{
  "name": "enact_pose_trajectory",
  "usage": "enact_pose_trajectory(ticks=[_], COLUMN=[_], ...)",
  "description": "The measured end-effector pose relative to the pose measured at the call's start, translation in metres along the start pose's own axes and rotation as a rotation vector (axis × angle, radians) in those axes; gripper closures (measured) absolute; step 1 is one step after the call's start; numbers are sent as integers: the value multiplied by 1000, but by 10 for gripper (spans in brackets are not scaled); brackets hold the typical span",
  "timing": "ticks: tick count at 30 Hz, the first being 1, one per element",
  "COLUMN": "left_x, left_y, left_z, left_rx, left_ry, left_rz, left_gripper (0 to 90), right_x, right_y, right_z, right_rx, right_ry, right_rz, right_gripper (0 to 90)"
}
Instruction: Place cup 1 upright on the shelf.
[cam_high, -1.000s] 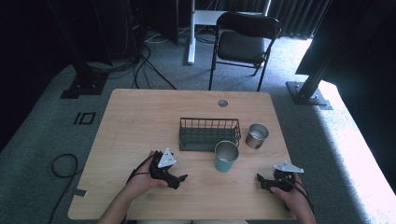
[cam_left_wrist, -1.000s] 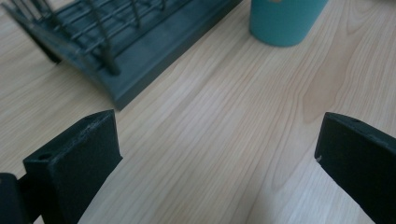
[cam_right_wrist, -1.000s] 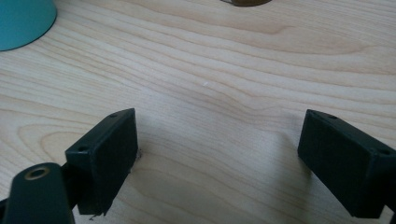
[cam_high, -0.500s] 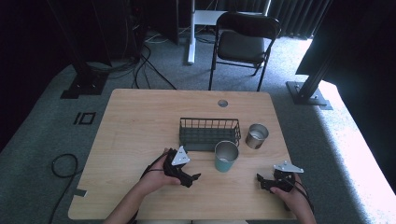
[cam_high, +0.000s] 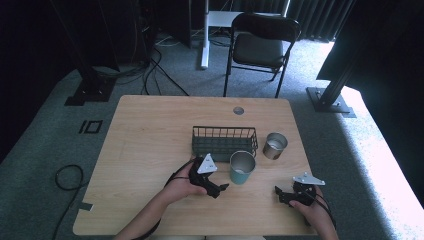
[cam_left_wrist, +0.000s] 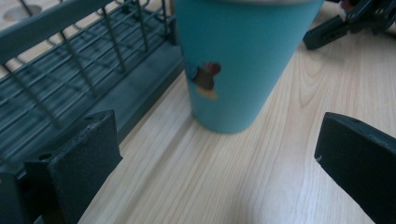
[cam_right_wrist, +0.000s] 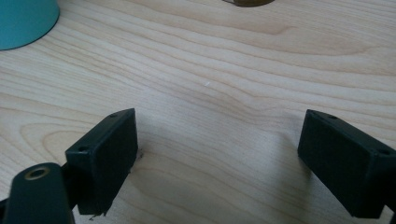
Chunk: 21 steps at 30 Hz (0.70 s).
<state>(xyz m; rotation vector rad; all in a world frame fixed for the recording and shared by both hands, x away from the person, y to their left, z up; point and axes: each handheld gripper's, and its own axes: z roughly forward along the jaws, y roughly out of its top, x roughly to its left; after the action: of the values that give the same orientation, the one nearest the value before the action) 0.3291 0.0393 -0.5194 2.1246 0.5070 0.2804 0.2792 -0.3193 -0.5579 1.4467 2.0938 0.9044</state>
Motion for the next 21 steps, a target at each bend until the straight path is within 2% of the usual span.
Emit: enact_pose_trajectory(ticks=[8,14,21], left_x=[-5,-6,-8], left_y=[9,17,21], left_z=[15,25,39], left_rx=[-30,-88,-106], left_ry=[-9,-8,-13], left_rz=[17,9,13], left_gripper=[6,6,6], right_x=[0,0,0], right_y=[0,0,0], right_z=[0,0,0], right_rx=[0,0,-1], right_ry=[0,0,0], right_rz=[0,0,0], right_gripper=[117,117,118])
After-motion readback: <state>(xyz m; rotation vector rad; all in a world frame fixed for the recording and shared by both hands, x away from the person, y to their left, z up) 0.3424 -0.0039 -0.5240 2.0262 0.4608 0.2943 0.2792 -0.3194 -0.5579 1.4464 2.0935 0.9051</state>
